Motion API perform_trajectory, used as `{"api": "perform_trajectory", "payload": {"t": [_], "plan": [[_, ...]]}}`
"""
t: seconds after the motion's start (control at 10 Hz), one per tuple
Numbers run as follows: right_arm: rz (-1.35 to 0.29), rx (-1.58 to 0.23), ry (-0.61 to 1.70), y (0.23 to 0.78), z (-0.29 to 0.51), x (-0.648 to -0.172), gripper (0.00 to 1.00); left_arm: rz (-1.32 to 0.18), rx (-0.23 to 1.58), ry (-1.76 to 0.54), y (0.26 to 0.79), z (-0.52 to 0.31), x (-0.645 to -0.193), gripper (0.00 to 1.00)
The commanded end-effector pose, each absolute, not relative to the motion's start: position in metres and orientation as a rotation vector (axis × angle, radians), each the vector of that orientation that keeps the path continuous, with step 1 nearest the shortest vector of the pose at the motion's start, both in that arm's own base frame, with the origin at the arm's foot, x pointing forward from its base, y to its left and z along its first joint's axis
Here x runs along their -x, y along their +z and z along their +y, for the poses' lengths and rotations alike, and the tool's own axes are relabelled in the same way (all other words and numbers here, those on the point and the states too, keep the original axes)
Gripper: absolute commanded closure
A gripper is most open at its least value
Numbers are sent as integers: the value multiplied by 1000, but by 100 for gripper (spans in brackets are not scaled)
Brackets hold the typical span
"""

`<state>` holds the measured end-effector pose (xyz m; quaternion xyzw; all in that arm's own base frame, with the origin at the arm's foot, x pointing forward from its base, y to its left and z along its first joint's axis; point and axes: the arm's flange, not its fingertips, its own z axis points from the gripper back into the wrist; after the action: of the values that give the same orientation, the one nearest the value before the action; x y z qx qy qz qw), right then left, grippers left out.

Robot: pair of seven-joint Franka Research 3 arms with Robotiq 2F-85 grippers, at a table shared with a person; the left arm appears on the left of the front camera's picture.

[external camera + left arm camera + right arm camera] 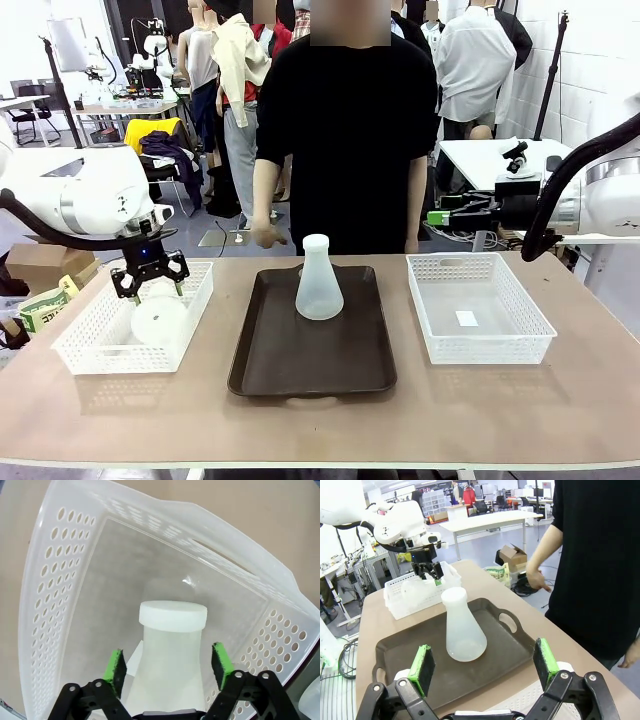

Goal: Prepare the laboratory tools.
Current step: Pick up the Big flask that the person points to.

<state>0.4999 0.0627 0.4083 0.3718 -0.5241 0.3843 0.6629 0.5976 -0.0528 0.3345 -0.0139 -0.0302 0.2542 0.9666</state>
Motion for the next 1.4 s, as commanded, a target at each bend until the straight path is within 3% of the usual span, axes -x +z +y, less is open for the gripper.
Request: {"api": "perform_trajectory", "payload": {"t": [0.0, 0.2, 1.3], "plan": [[-1179, -843, 868, 408, 63, -500, 0, -76, 18, 515, 339, -48, -603, 60], [-1179, -843, 868, 408, 63, -500, 0, -69, 17, 529, 339, -46, -604, 97], [-1179, -843, 868, 408, 63, -500, 0, -65, 24, 533, 338, -42, -602, 100]]}}
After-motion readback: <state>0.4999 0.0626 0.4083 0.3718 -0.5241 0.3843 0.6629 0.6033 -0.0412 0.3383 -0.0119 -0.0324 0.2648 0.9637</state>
